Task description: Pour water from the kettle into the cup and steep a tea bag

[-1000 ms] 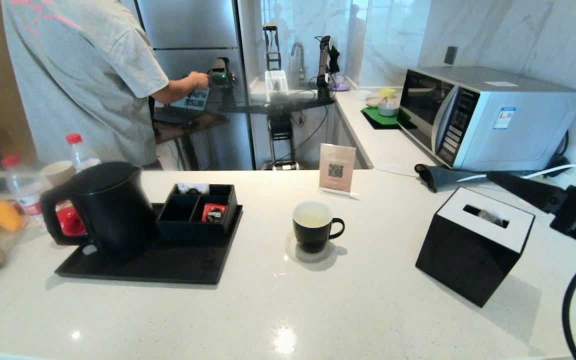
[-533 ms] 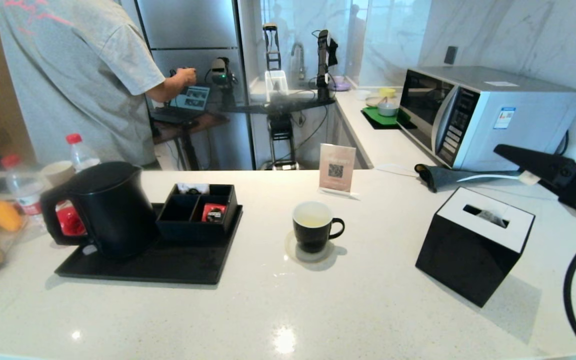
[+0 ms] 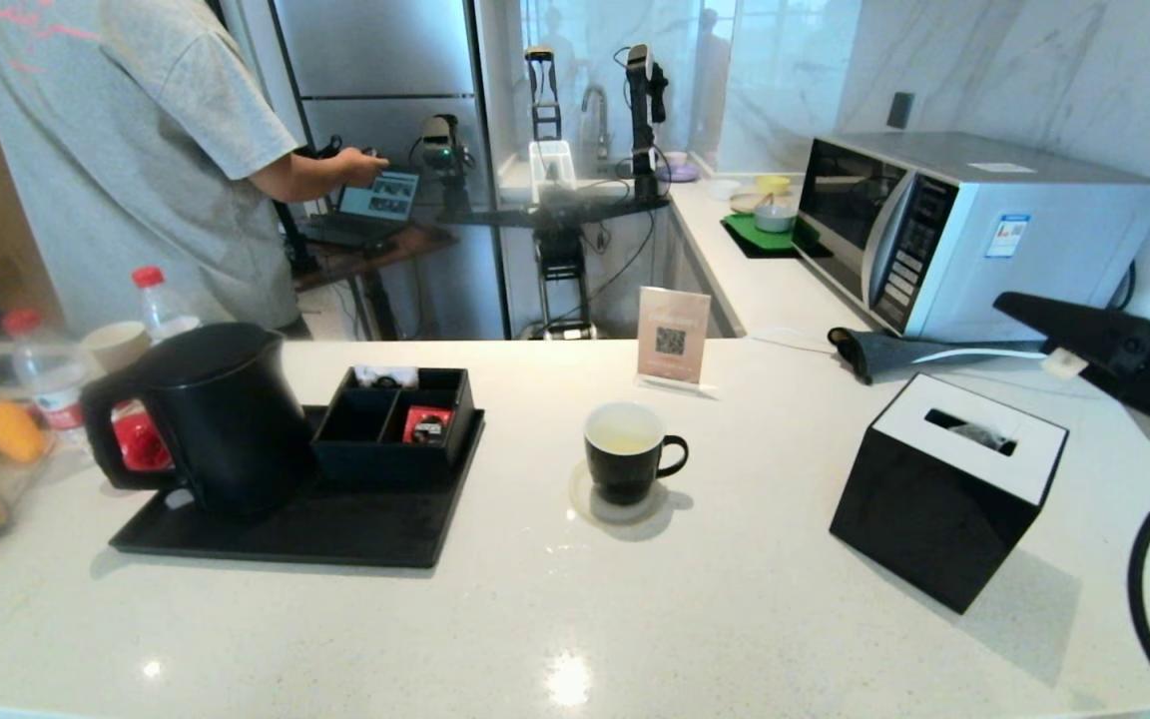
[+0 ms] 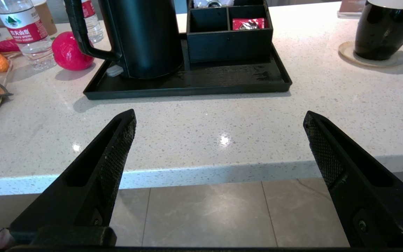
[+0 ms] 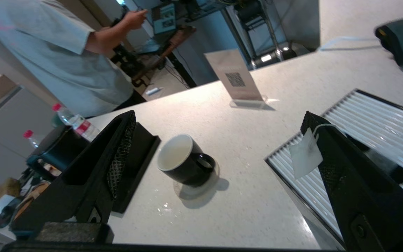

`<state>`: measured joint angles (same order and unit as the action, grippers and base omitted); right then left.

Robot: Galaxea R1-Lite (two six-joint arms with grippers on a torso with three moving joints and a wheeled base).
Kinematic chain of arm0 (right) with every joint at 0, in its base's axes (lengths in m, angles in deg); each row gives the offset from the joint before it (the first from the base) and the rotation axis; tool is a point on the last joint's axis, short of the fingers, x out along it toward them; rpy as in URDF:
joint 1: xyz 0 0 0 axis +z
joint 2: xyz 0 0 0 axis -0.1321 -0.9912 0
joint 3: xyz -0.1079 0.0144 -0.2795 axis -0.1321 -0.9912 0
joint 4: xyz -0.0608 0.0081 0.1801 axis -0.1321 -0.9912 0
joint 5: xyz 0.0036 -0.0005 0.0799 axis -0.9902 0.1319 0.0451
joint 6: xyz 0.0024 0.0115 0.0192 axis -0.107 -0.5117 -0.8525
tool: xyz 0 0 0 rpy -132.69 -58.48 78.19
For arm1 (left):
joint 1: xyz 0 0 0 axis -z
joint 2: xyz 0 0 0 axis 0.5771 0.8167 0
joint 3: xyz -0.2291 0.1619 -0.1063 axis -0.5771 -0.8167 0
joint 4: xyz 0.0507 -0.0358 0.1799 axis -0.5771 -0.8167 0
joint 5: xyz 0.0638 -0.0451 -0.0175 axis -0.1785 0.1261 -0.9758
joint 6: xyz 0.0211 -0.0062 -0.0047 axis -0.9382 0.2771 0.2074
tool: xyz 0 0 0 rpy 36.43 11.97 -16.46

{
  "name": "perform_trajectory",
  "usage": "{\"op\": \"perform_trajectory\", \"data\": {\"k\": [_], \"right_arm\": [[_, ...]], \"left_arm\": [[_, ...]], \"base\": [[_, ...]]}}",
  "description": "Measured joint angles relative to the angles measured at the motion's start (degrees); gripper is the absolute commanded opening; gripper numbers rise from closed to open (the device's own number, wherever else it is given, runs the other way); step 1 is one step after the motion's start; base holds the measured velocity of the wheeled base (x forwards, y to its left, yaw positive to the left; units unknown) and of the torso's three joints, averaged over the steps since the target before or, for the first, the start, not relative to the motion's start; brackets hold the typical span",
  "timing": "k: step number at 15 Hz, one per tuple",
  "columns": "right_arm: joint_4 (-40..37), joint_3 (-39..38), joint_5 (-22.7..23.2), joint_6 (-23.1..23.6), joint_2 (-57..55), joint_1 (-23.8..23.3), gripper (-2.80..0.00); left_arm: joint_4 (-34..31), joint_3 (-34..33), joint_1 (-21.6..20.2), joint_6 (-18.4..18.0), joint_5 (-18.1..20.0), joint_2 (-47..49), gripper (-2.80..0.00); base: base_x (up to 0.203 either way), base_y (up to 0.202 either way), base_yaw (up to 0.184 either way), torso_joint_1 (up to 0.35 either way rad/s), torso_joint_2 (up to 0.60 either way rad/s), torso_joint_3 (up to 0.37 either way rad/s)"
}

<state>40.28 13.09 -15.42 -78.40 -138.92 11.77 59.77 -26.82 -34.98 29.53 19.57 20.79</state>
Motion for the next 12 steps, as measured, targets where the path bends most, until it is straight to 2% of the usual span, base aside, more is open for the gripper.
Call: {"op": "perform_trajectory", "data": {"k": [3, 7, 12], "right_arm": [[-3.42, -2.07, -0.03, 0.53, 1.38, -2.48, 0.00], [-5.19, -5.33, -0.09, 4.42, 2.23, -6.50, 0.00], [-7.24, -6.85, -0.09, 4.94, 2.93, -8.28, 0.00]], "left_arm": [[0.02, 0.00, 0.00, 0.04, 0.01, 0.00, 0.00], [0.00, 0.00, 0.00, 0.00, 0.00, 0.00, 0.00], [0.00, 0.00, 0.00, 0.02, 0.02, 0.00, 0.00]], "base": [[0.000, 0.000, 0.000, 0.000, 0.00, 0.000], [0.000, 0.000, 0.000, 0.000, 0.00, 0.000], [0.000, 0.000, 0.000, 0.000, 0.00, 0.000]]}}
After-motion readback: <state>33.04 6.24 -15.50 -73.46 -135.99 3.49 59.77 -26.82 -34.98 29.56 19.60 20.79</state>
